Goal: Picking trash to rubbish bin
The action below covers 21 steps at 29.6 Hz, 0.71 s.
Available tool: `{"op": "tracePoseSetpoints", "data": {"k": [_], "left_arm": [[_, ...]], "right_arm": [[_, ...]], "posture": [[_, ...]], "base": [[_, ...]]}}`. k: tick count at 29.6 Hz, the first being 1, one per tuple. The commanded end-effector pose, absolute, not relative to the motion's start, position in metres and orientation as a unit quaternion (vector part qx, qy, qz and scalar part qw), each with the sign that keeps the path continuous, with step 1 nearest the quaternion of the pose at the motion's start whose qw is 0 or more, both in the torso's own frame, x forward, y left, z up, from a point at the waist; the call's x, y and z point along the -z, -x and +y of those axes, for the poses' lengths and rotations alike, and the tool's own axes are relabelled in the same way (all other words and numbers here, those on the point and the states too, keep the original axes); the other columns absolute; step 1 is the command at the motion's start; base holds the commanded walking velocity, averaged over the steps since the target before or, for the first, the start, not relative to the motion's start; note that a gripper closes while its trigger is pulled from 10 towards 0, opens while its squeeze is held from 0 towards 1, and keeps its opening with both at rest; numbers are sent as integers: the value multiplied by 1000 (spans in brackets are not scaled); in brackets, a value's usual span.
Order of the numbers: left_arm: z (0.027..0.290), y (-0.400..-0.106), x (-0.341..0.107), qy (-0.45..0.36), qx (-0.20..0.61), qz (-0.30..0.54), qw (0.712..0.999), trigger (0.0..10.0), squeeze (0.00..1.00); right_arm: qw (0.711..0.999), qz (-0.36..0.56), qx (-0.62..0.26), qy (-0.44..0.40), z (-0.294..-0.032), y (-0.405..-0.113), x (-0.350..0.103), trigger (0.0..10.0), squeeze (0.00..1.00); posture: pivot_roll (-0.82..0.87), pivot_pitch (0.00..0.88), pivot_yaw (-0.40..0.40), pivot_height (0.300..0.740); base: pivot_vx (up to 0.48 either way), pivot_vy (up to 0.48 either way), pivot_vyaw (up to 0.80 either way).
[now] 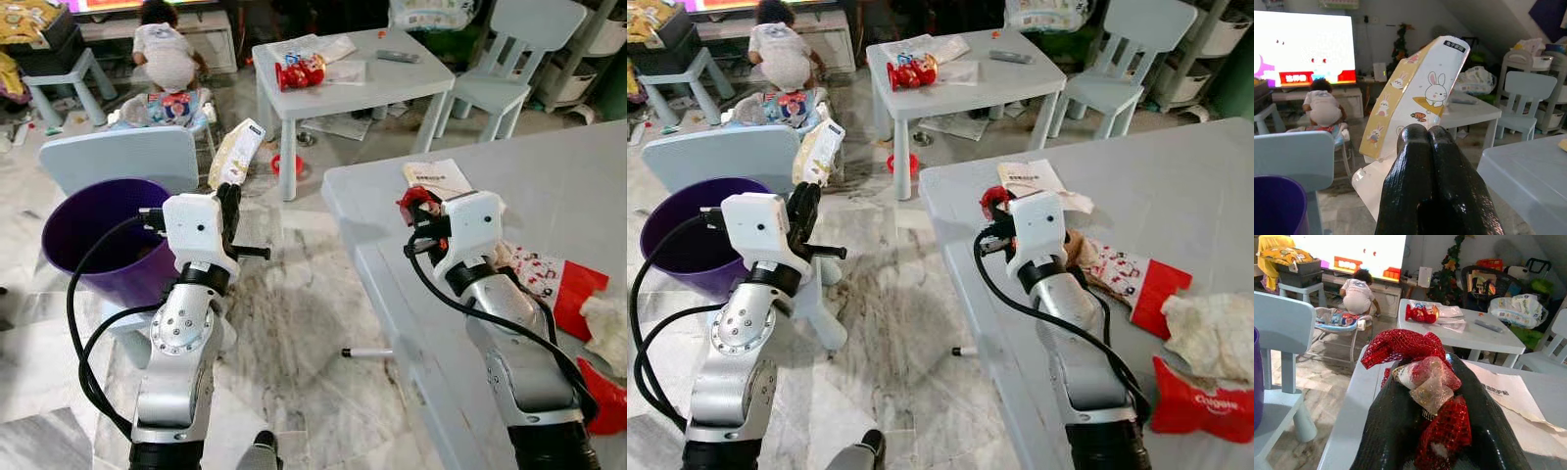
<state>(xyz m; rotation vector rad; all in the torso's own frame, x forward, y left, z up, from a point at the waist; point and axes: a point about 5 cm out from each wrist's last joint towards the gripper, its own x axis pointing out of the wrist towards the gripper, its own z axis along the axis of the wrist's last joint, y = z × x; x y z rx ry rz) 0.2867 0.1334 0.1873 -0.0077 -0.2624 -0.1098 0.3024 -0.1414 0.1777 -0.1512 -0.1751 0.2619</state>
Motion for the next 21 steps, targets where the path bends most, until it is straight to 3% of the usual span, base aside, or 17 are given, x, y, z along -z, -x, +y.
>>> {"op": "tracePoseSetpoints", "data": {"k": [1, 4, 9, 21], "left_arm": [[132, -287, -189, 11, 55, -130, 990, 0, 0], [131, -287, -188, 15, 57, -125, 990, 0, 0], [131, -288, -187, 18, 60, -123, 990, 0, 0], [130, -288, -186, 19, 64, -117, 991, 0, 0]], "right_arm": [[985, -91, -127, 78, -144, -303, -180, 0, 0], [985, -93, -127, 76, -144, -303, -180, 0, 0], [985, -93, -127, 70, -143, -303, -181, 0, 0], [985, -92, -128, 70, -144, -302, -180, 0, 0]], "posture": [[59, 103, -62, 740], [59, 104, -62, 740], [58, 106, -62, 740], [58, 106, -59, 740]], "base": [[0, 0, 800], [0, 0, 777], [0, 0, 0], [0, 291, 0]]}}
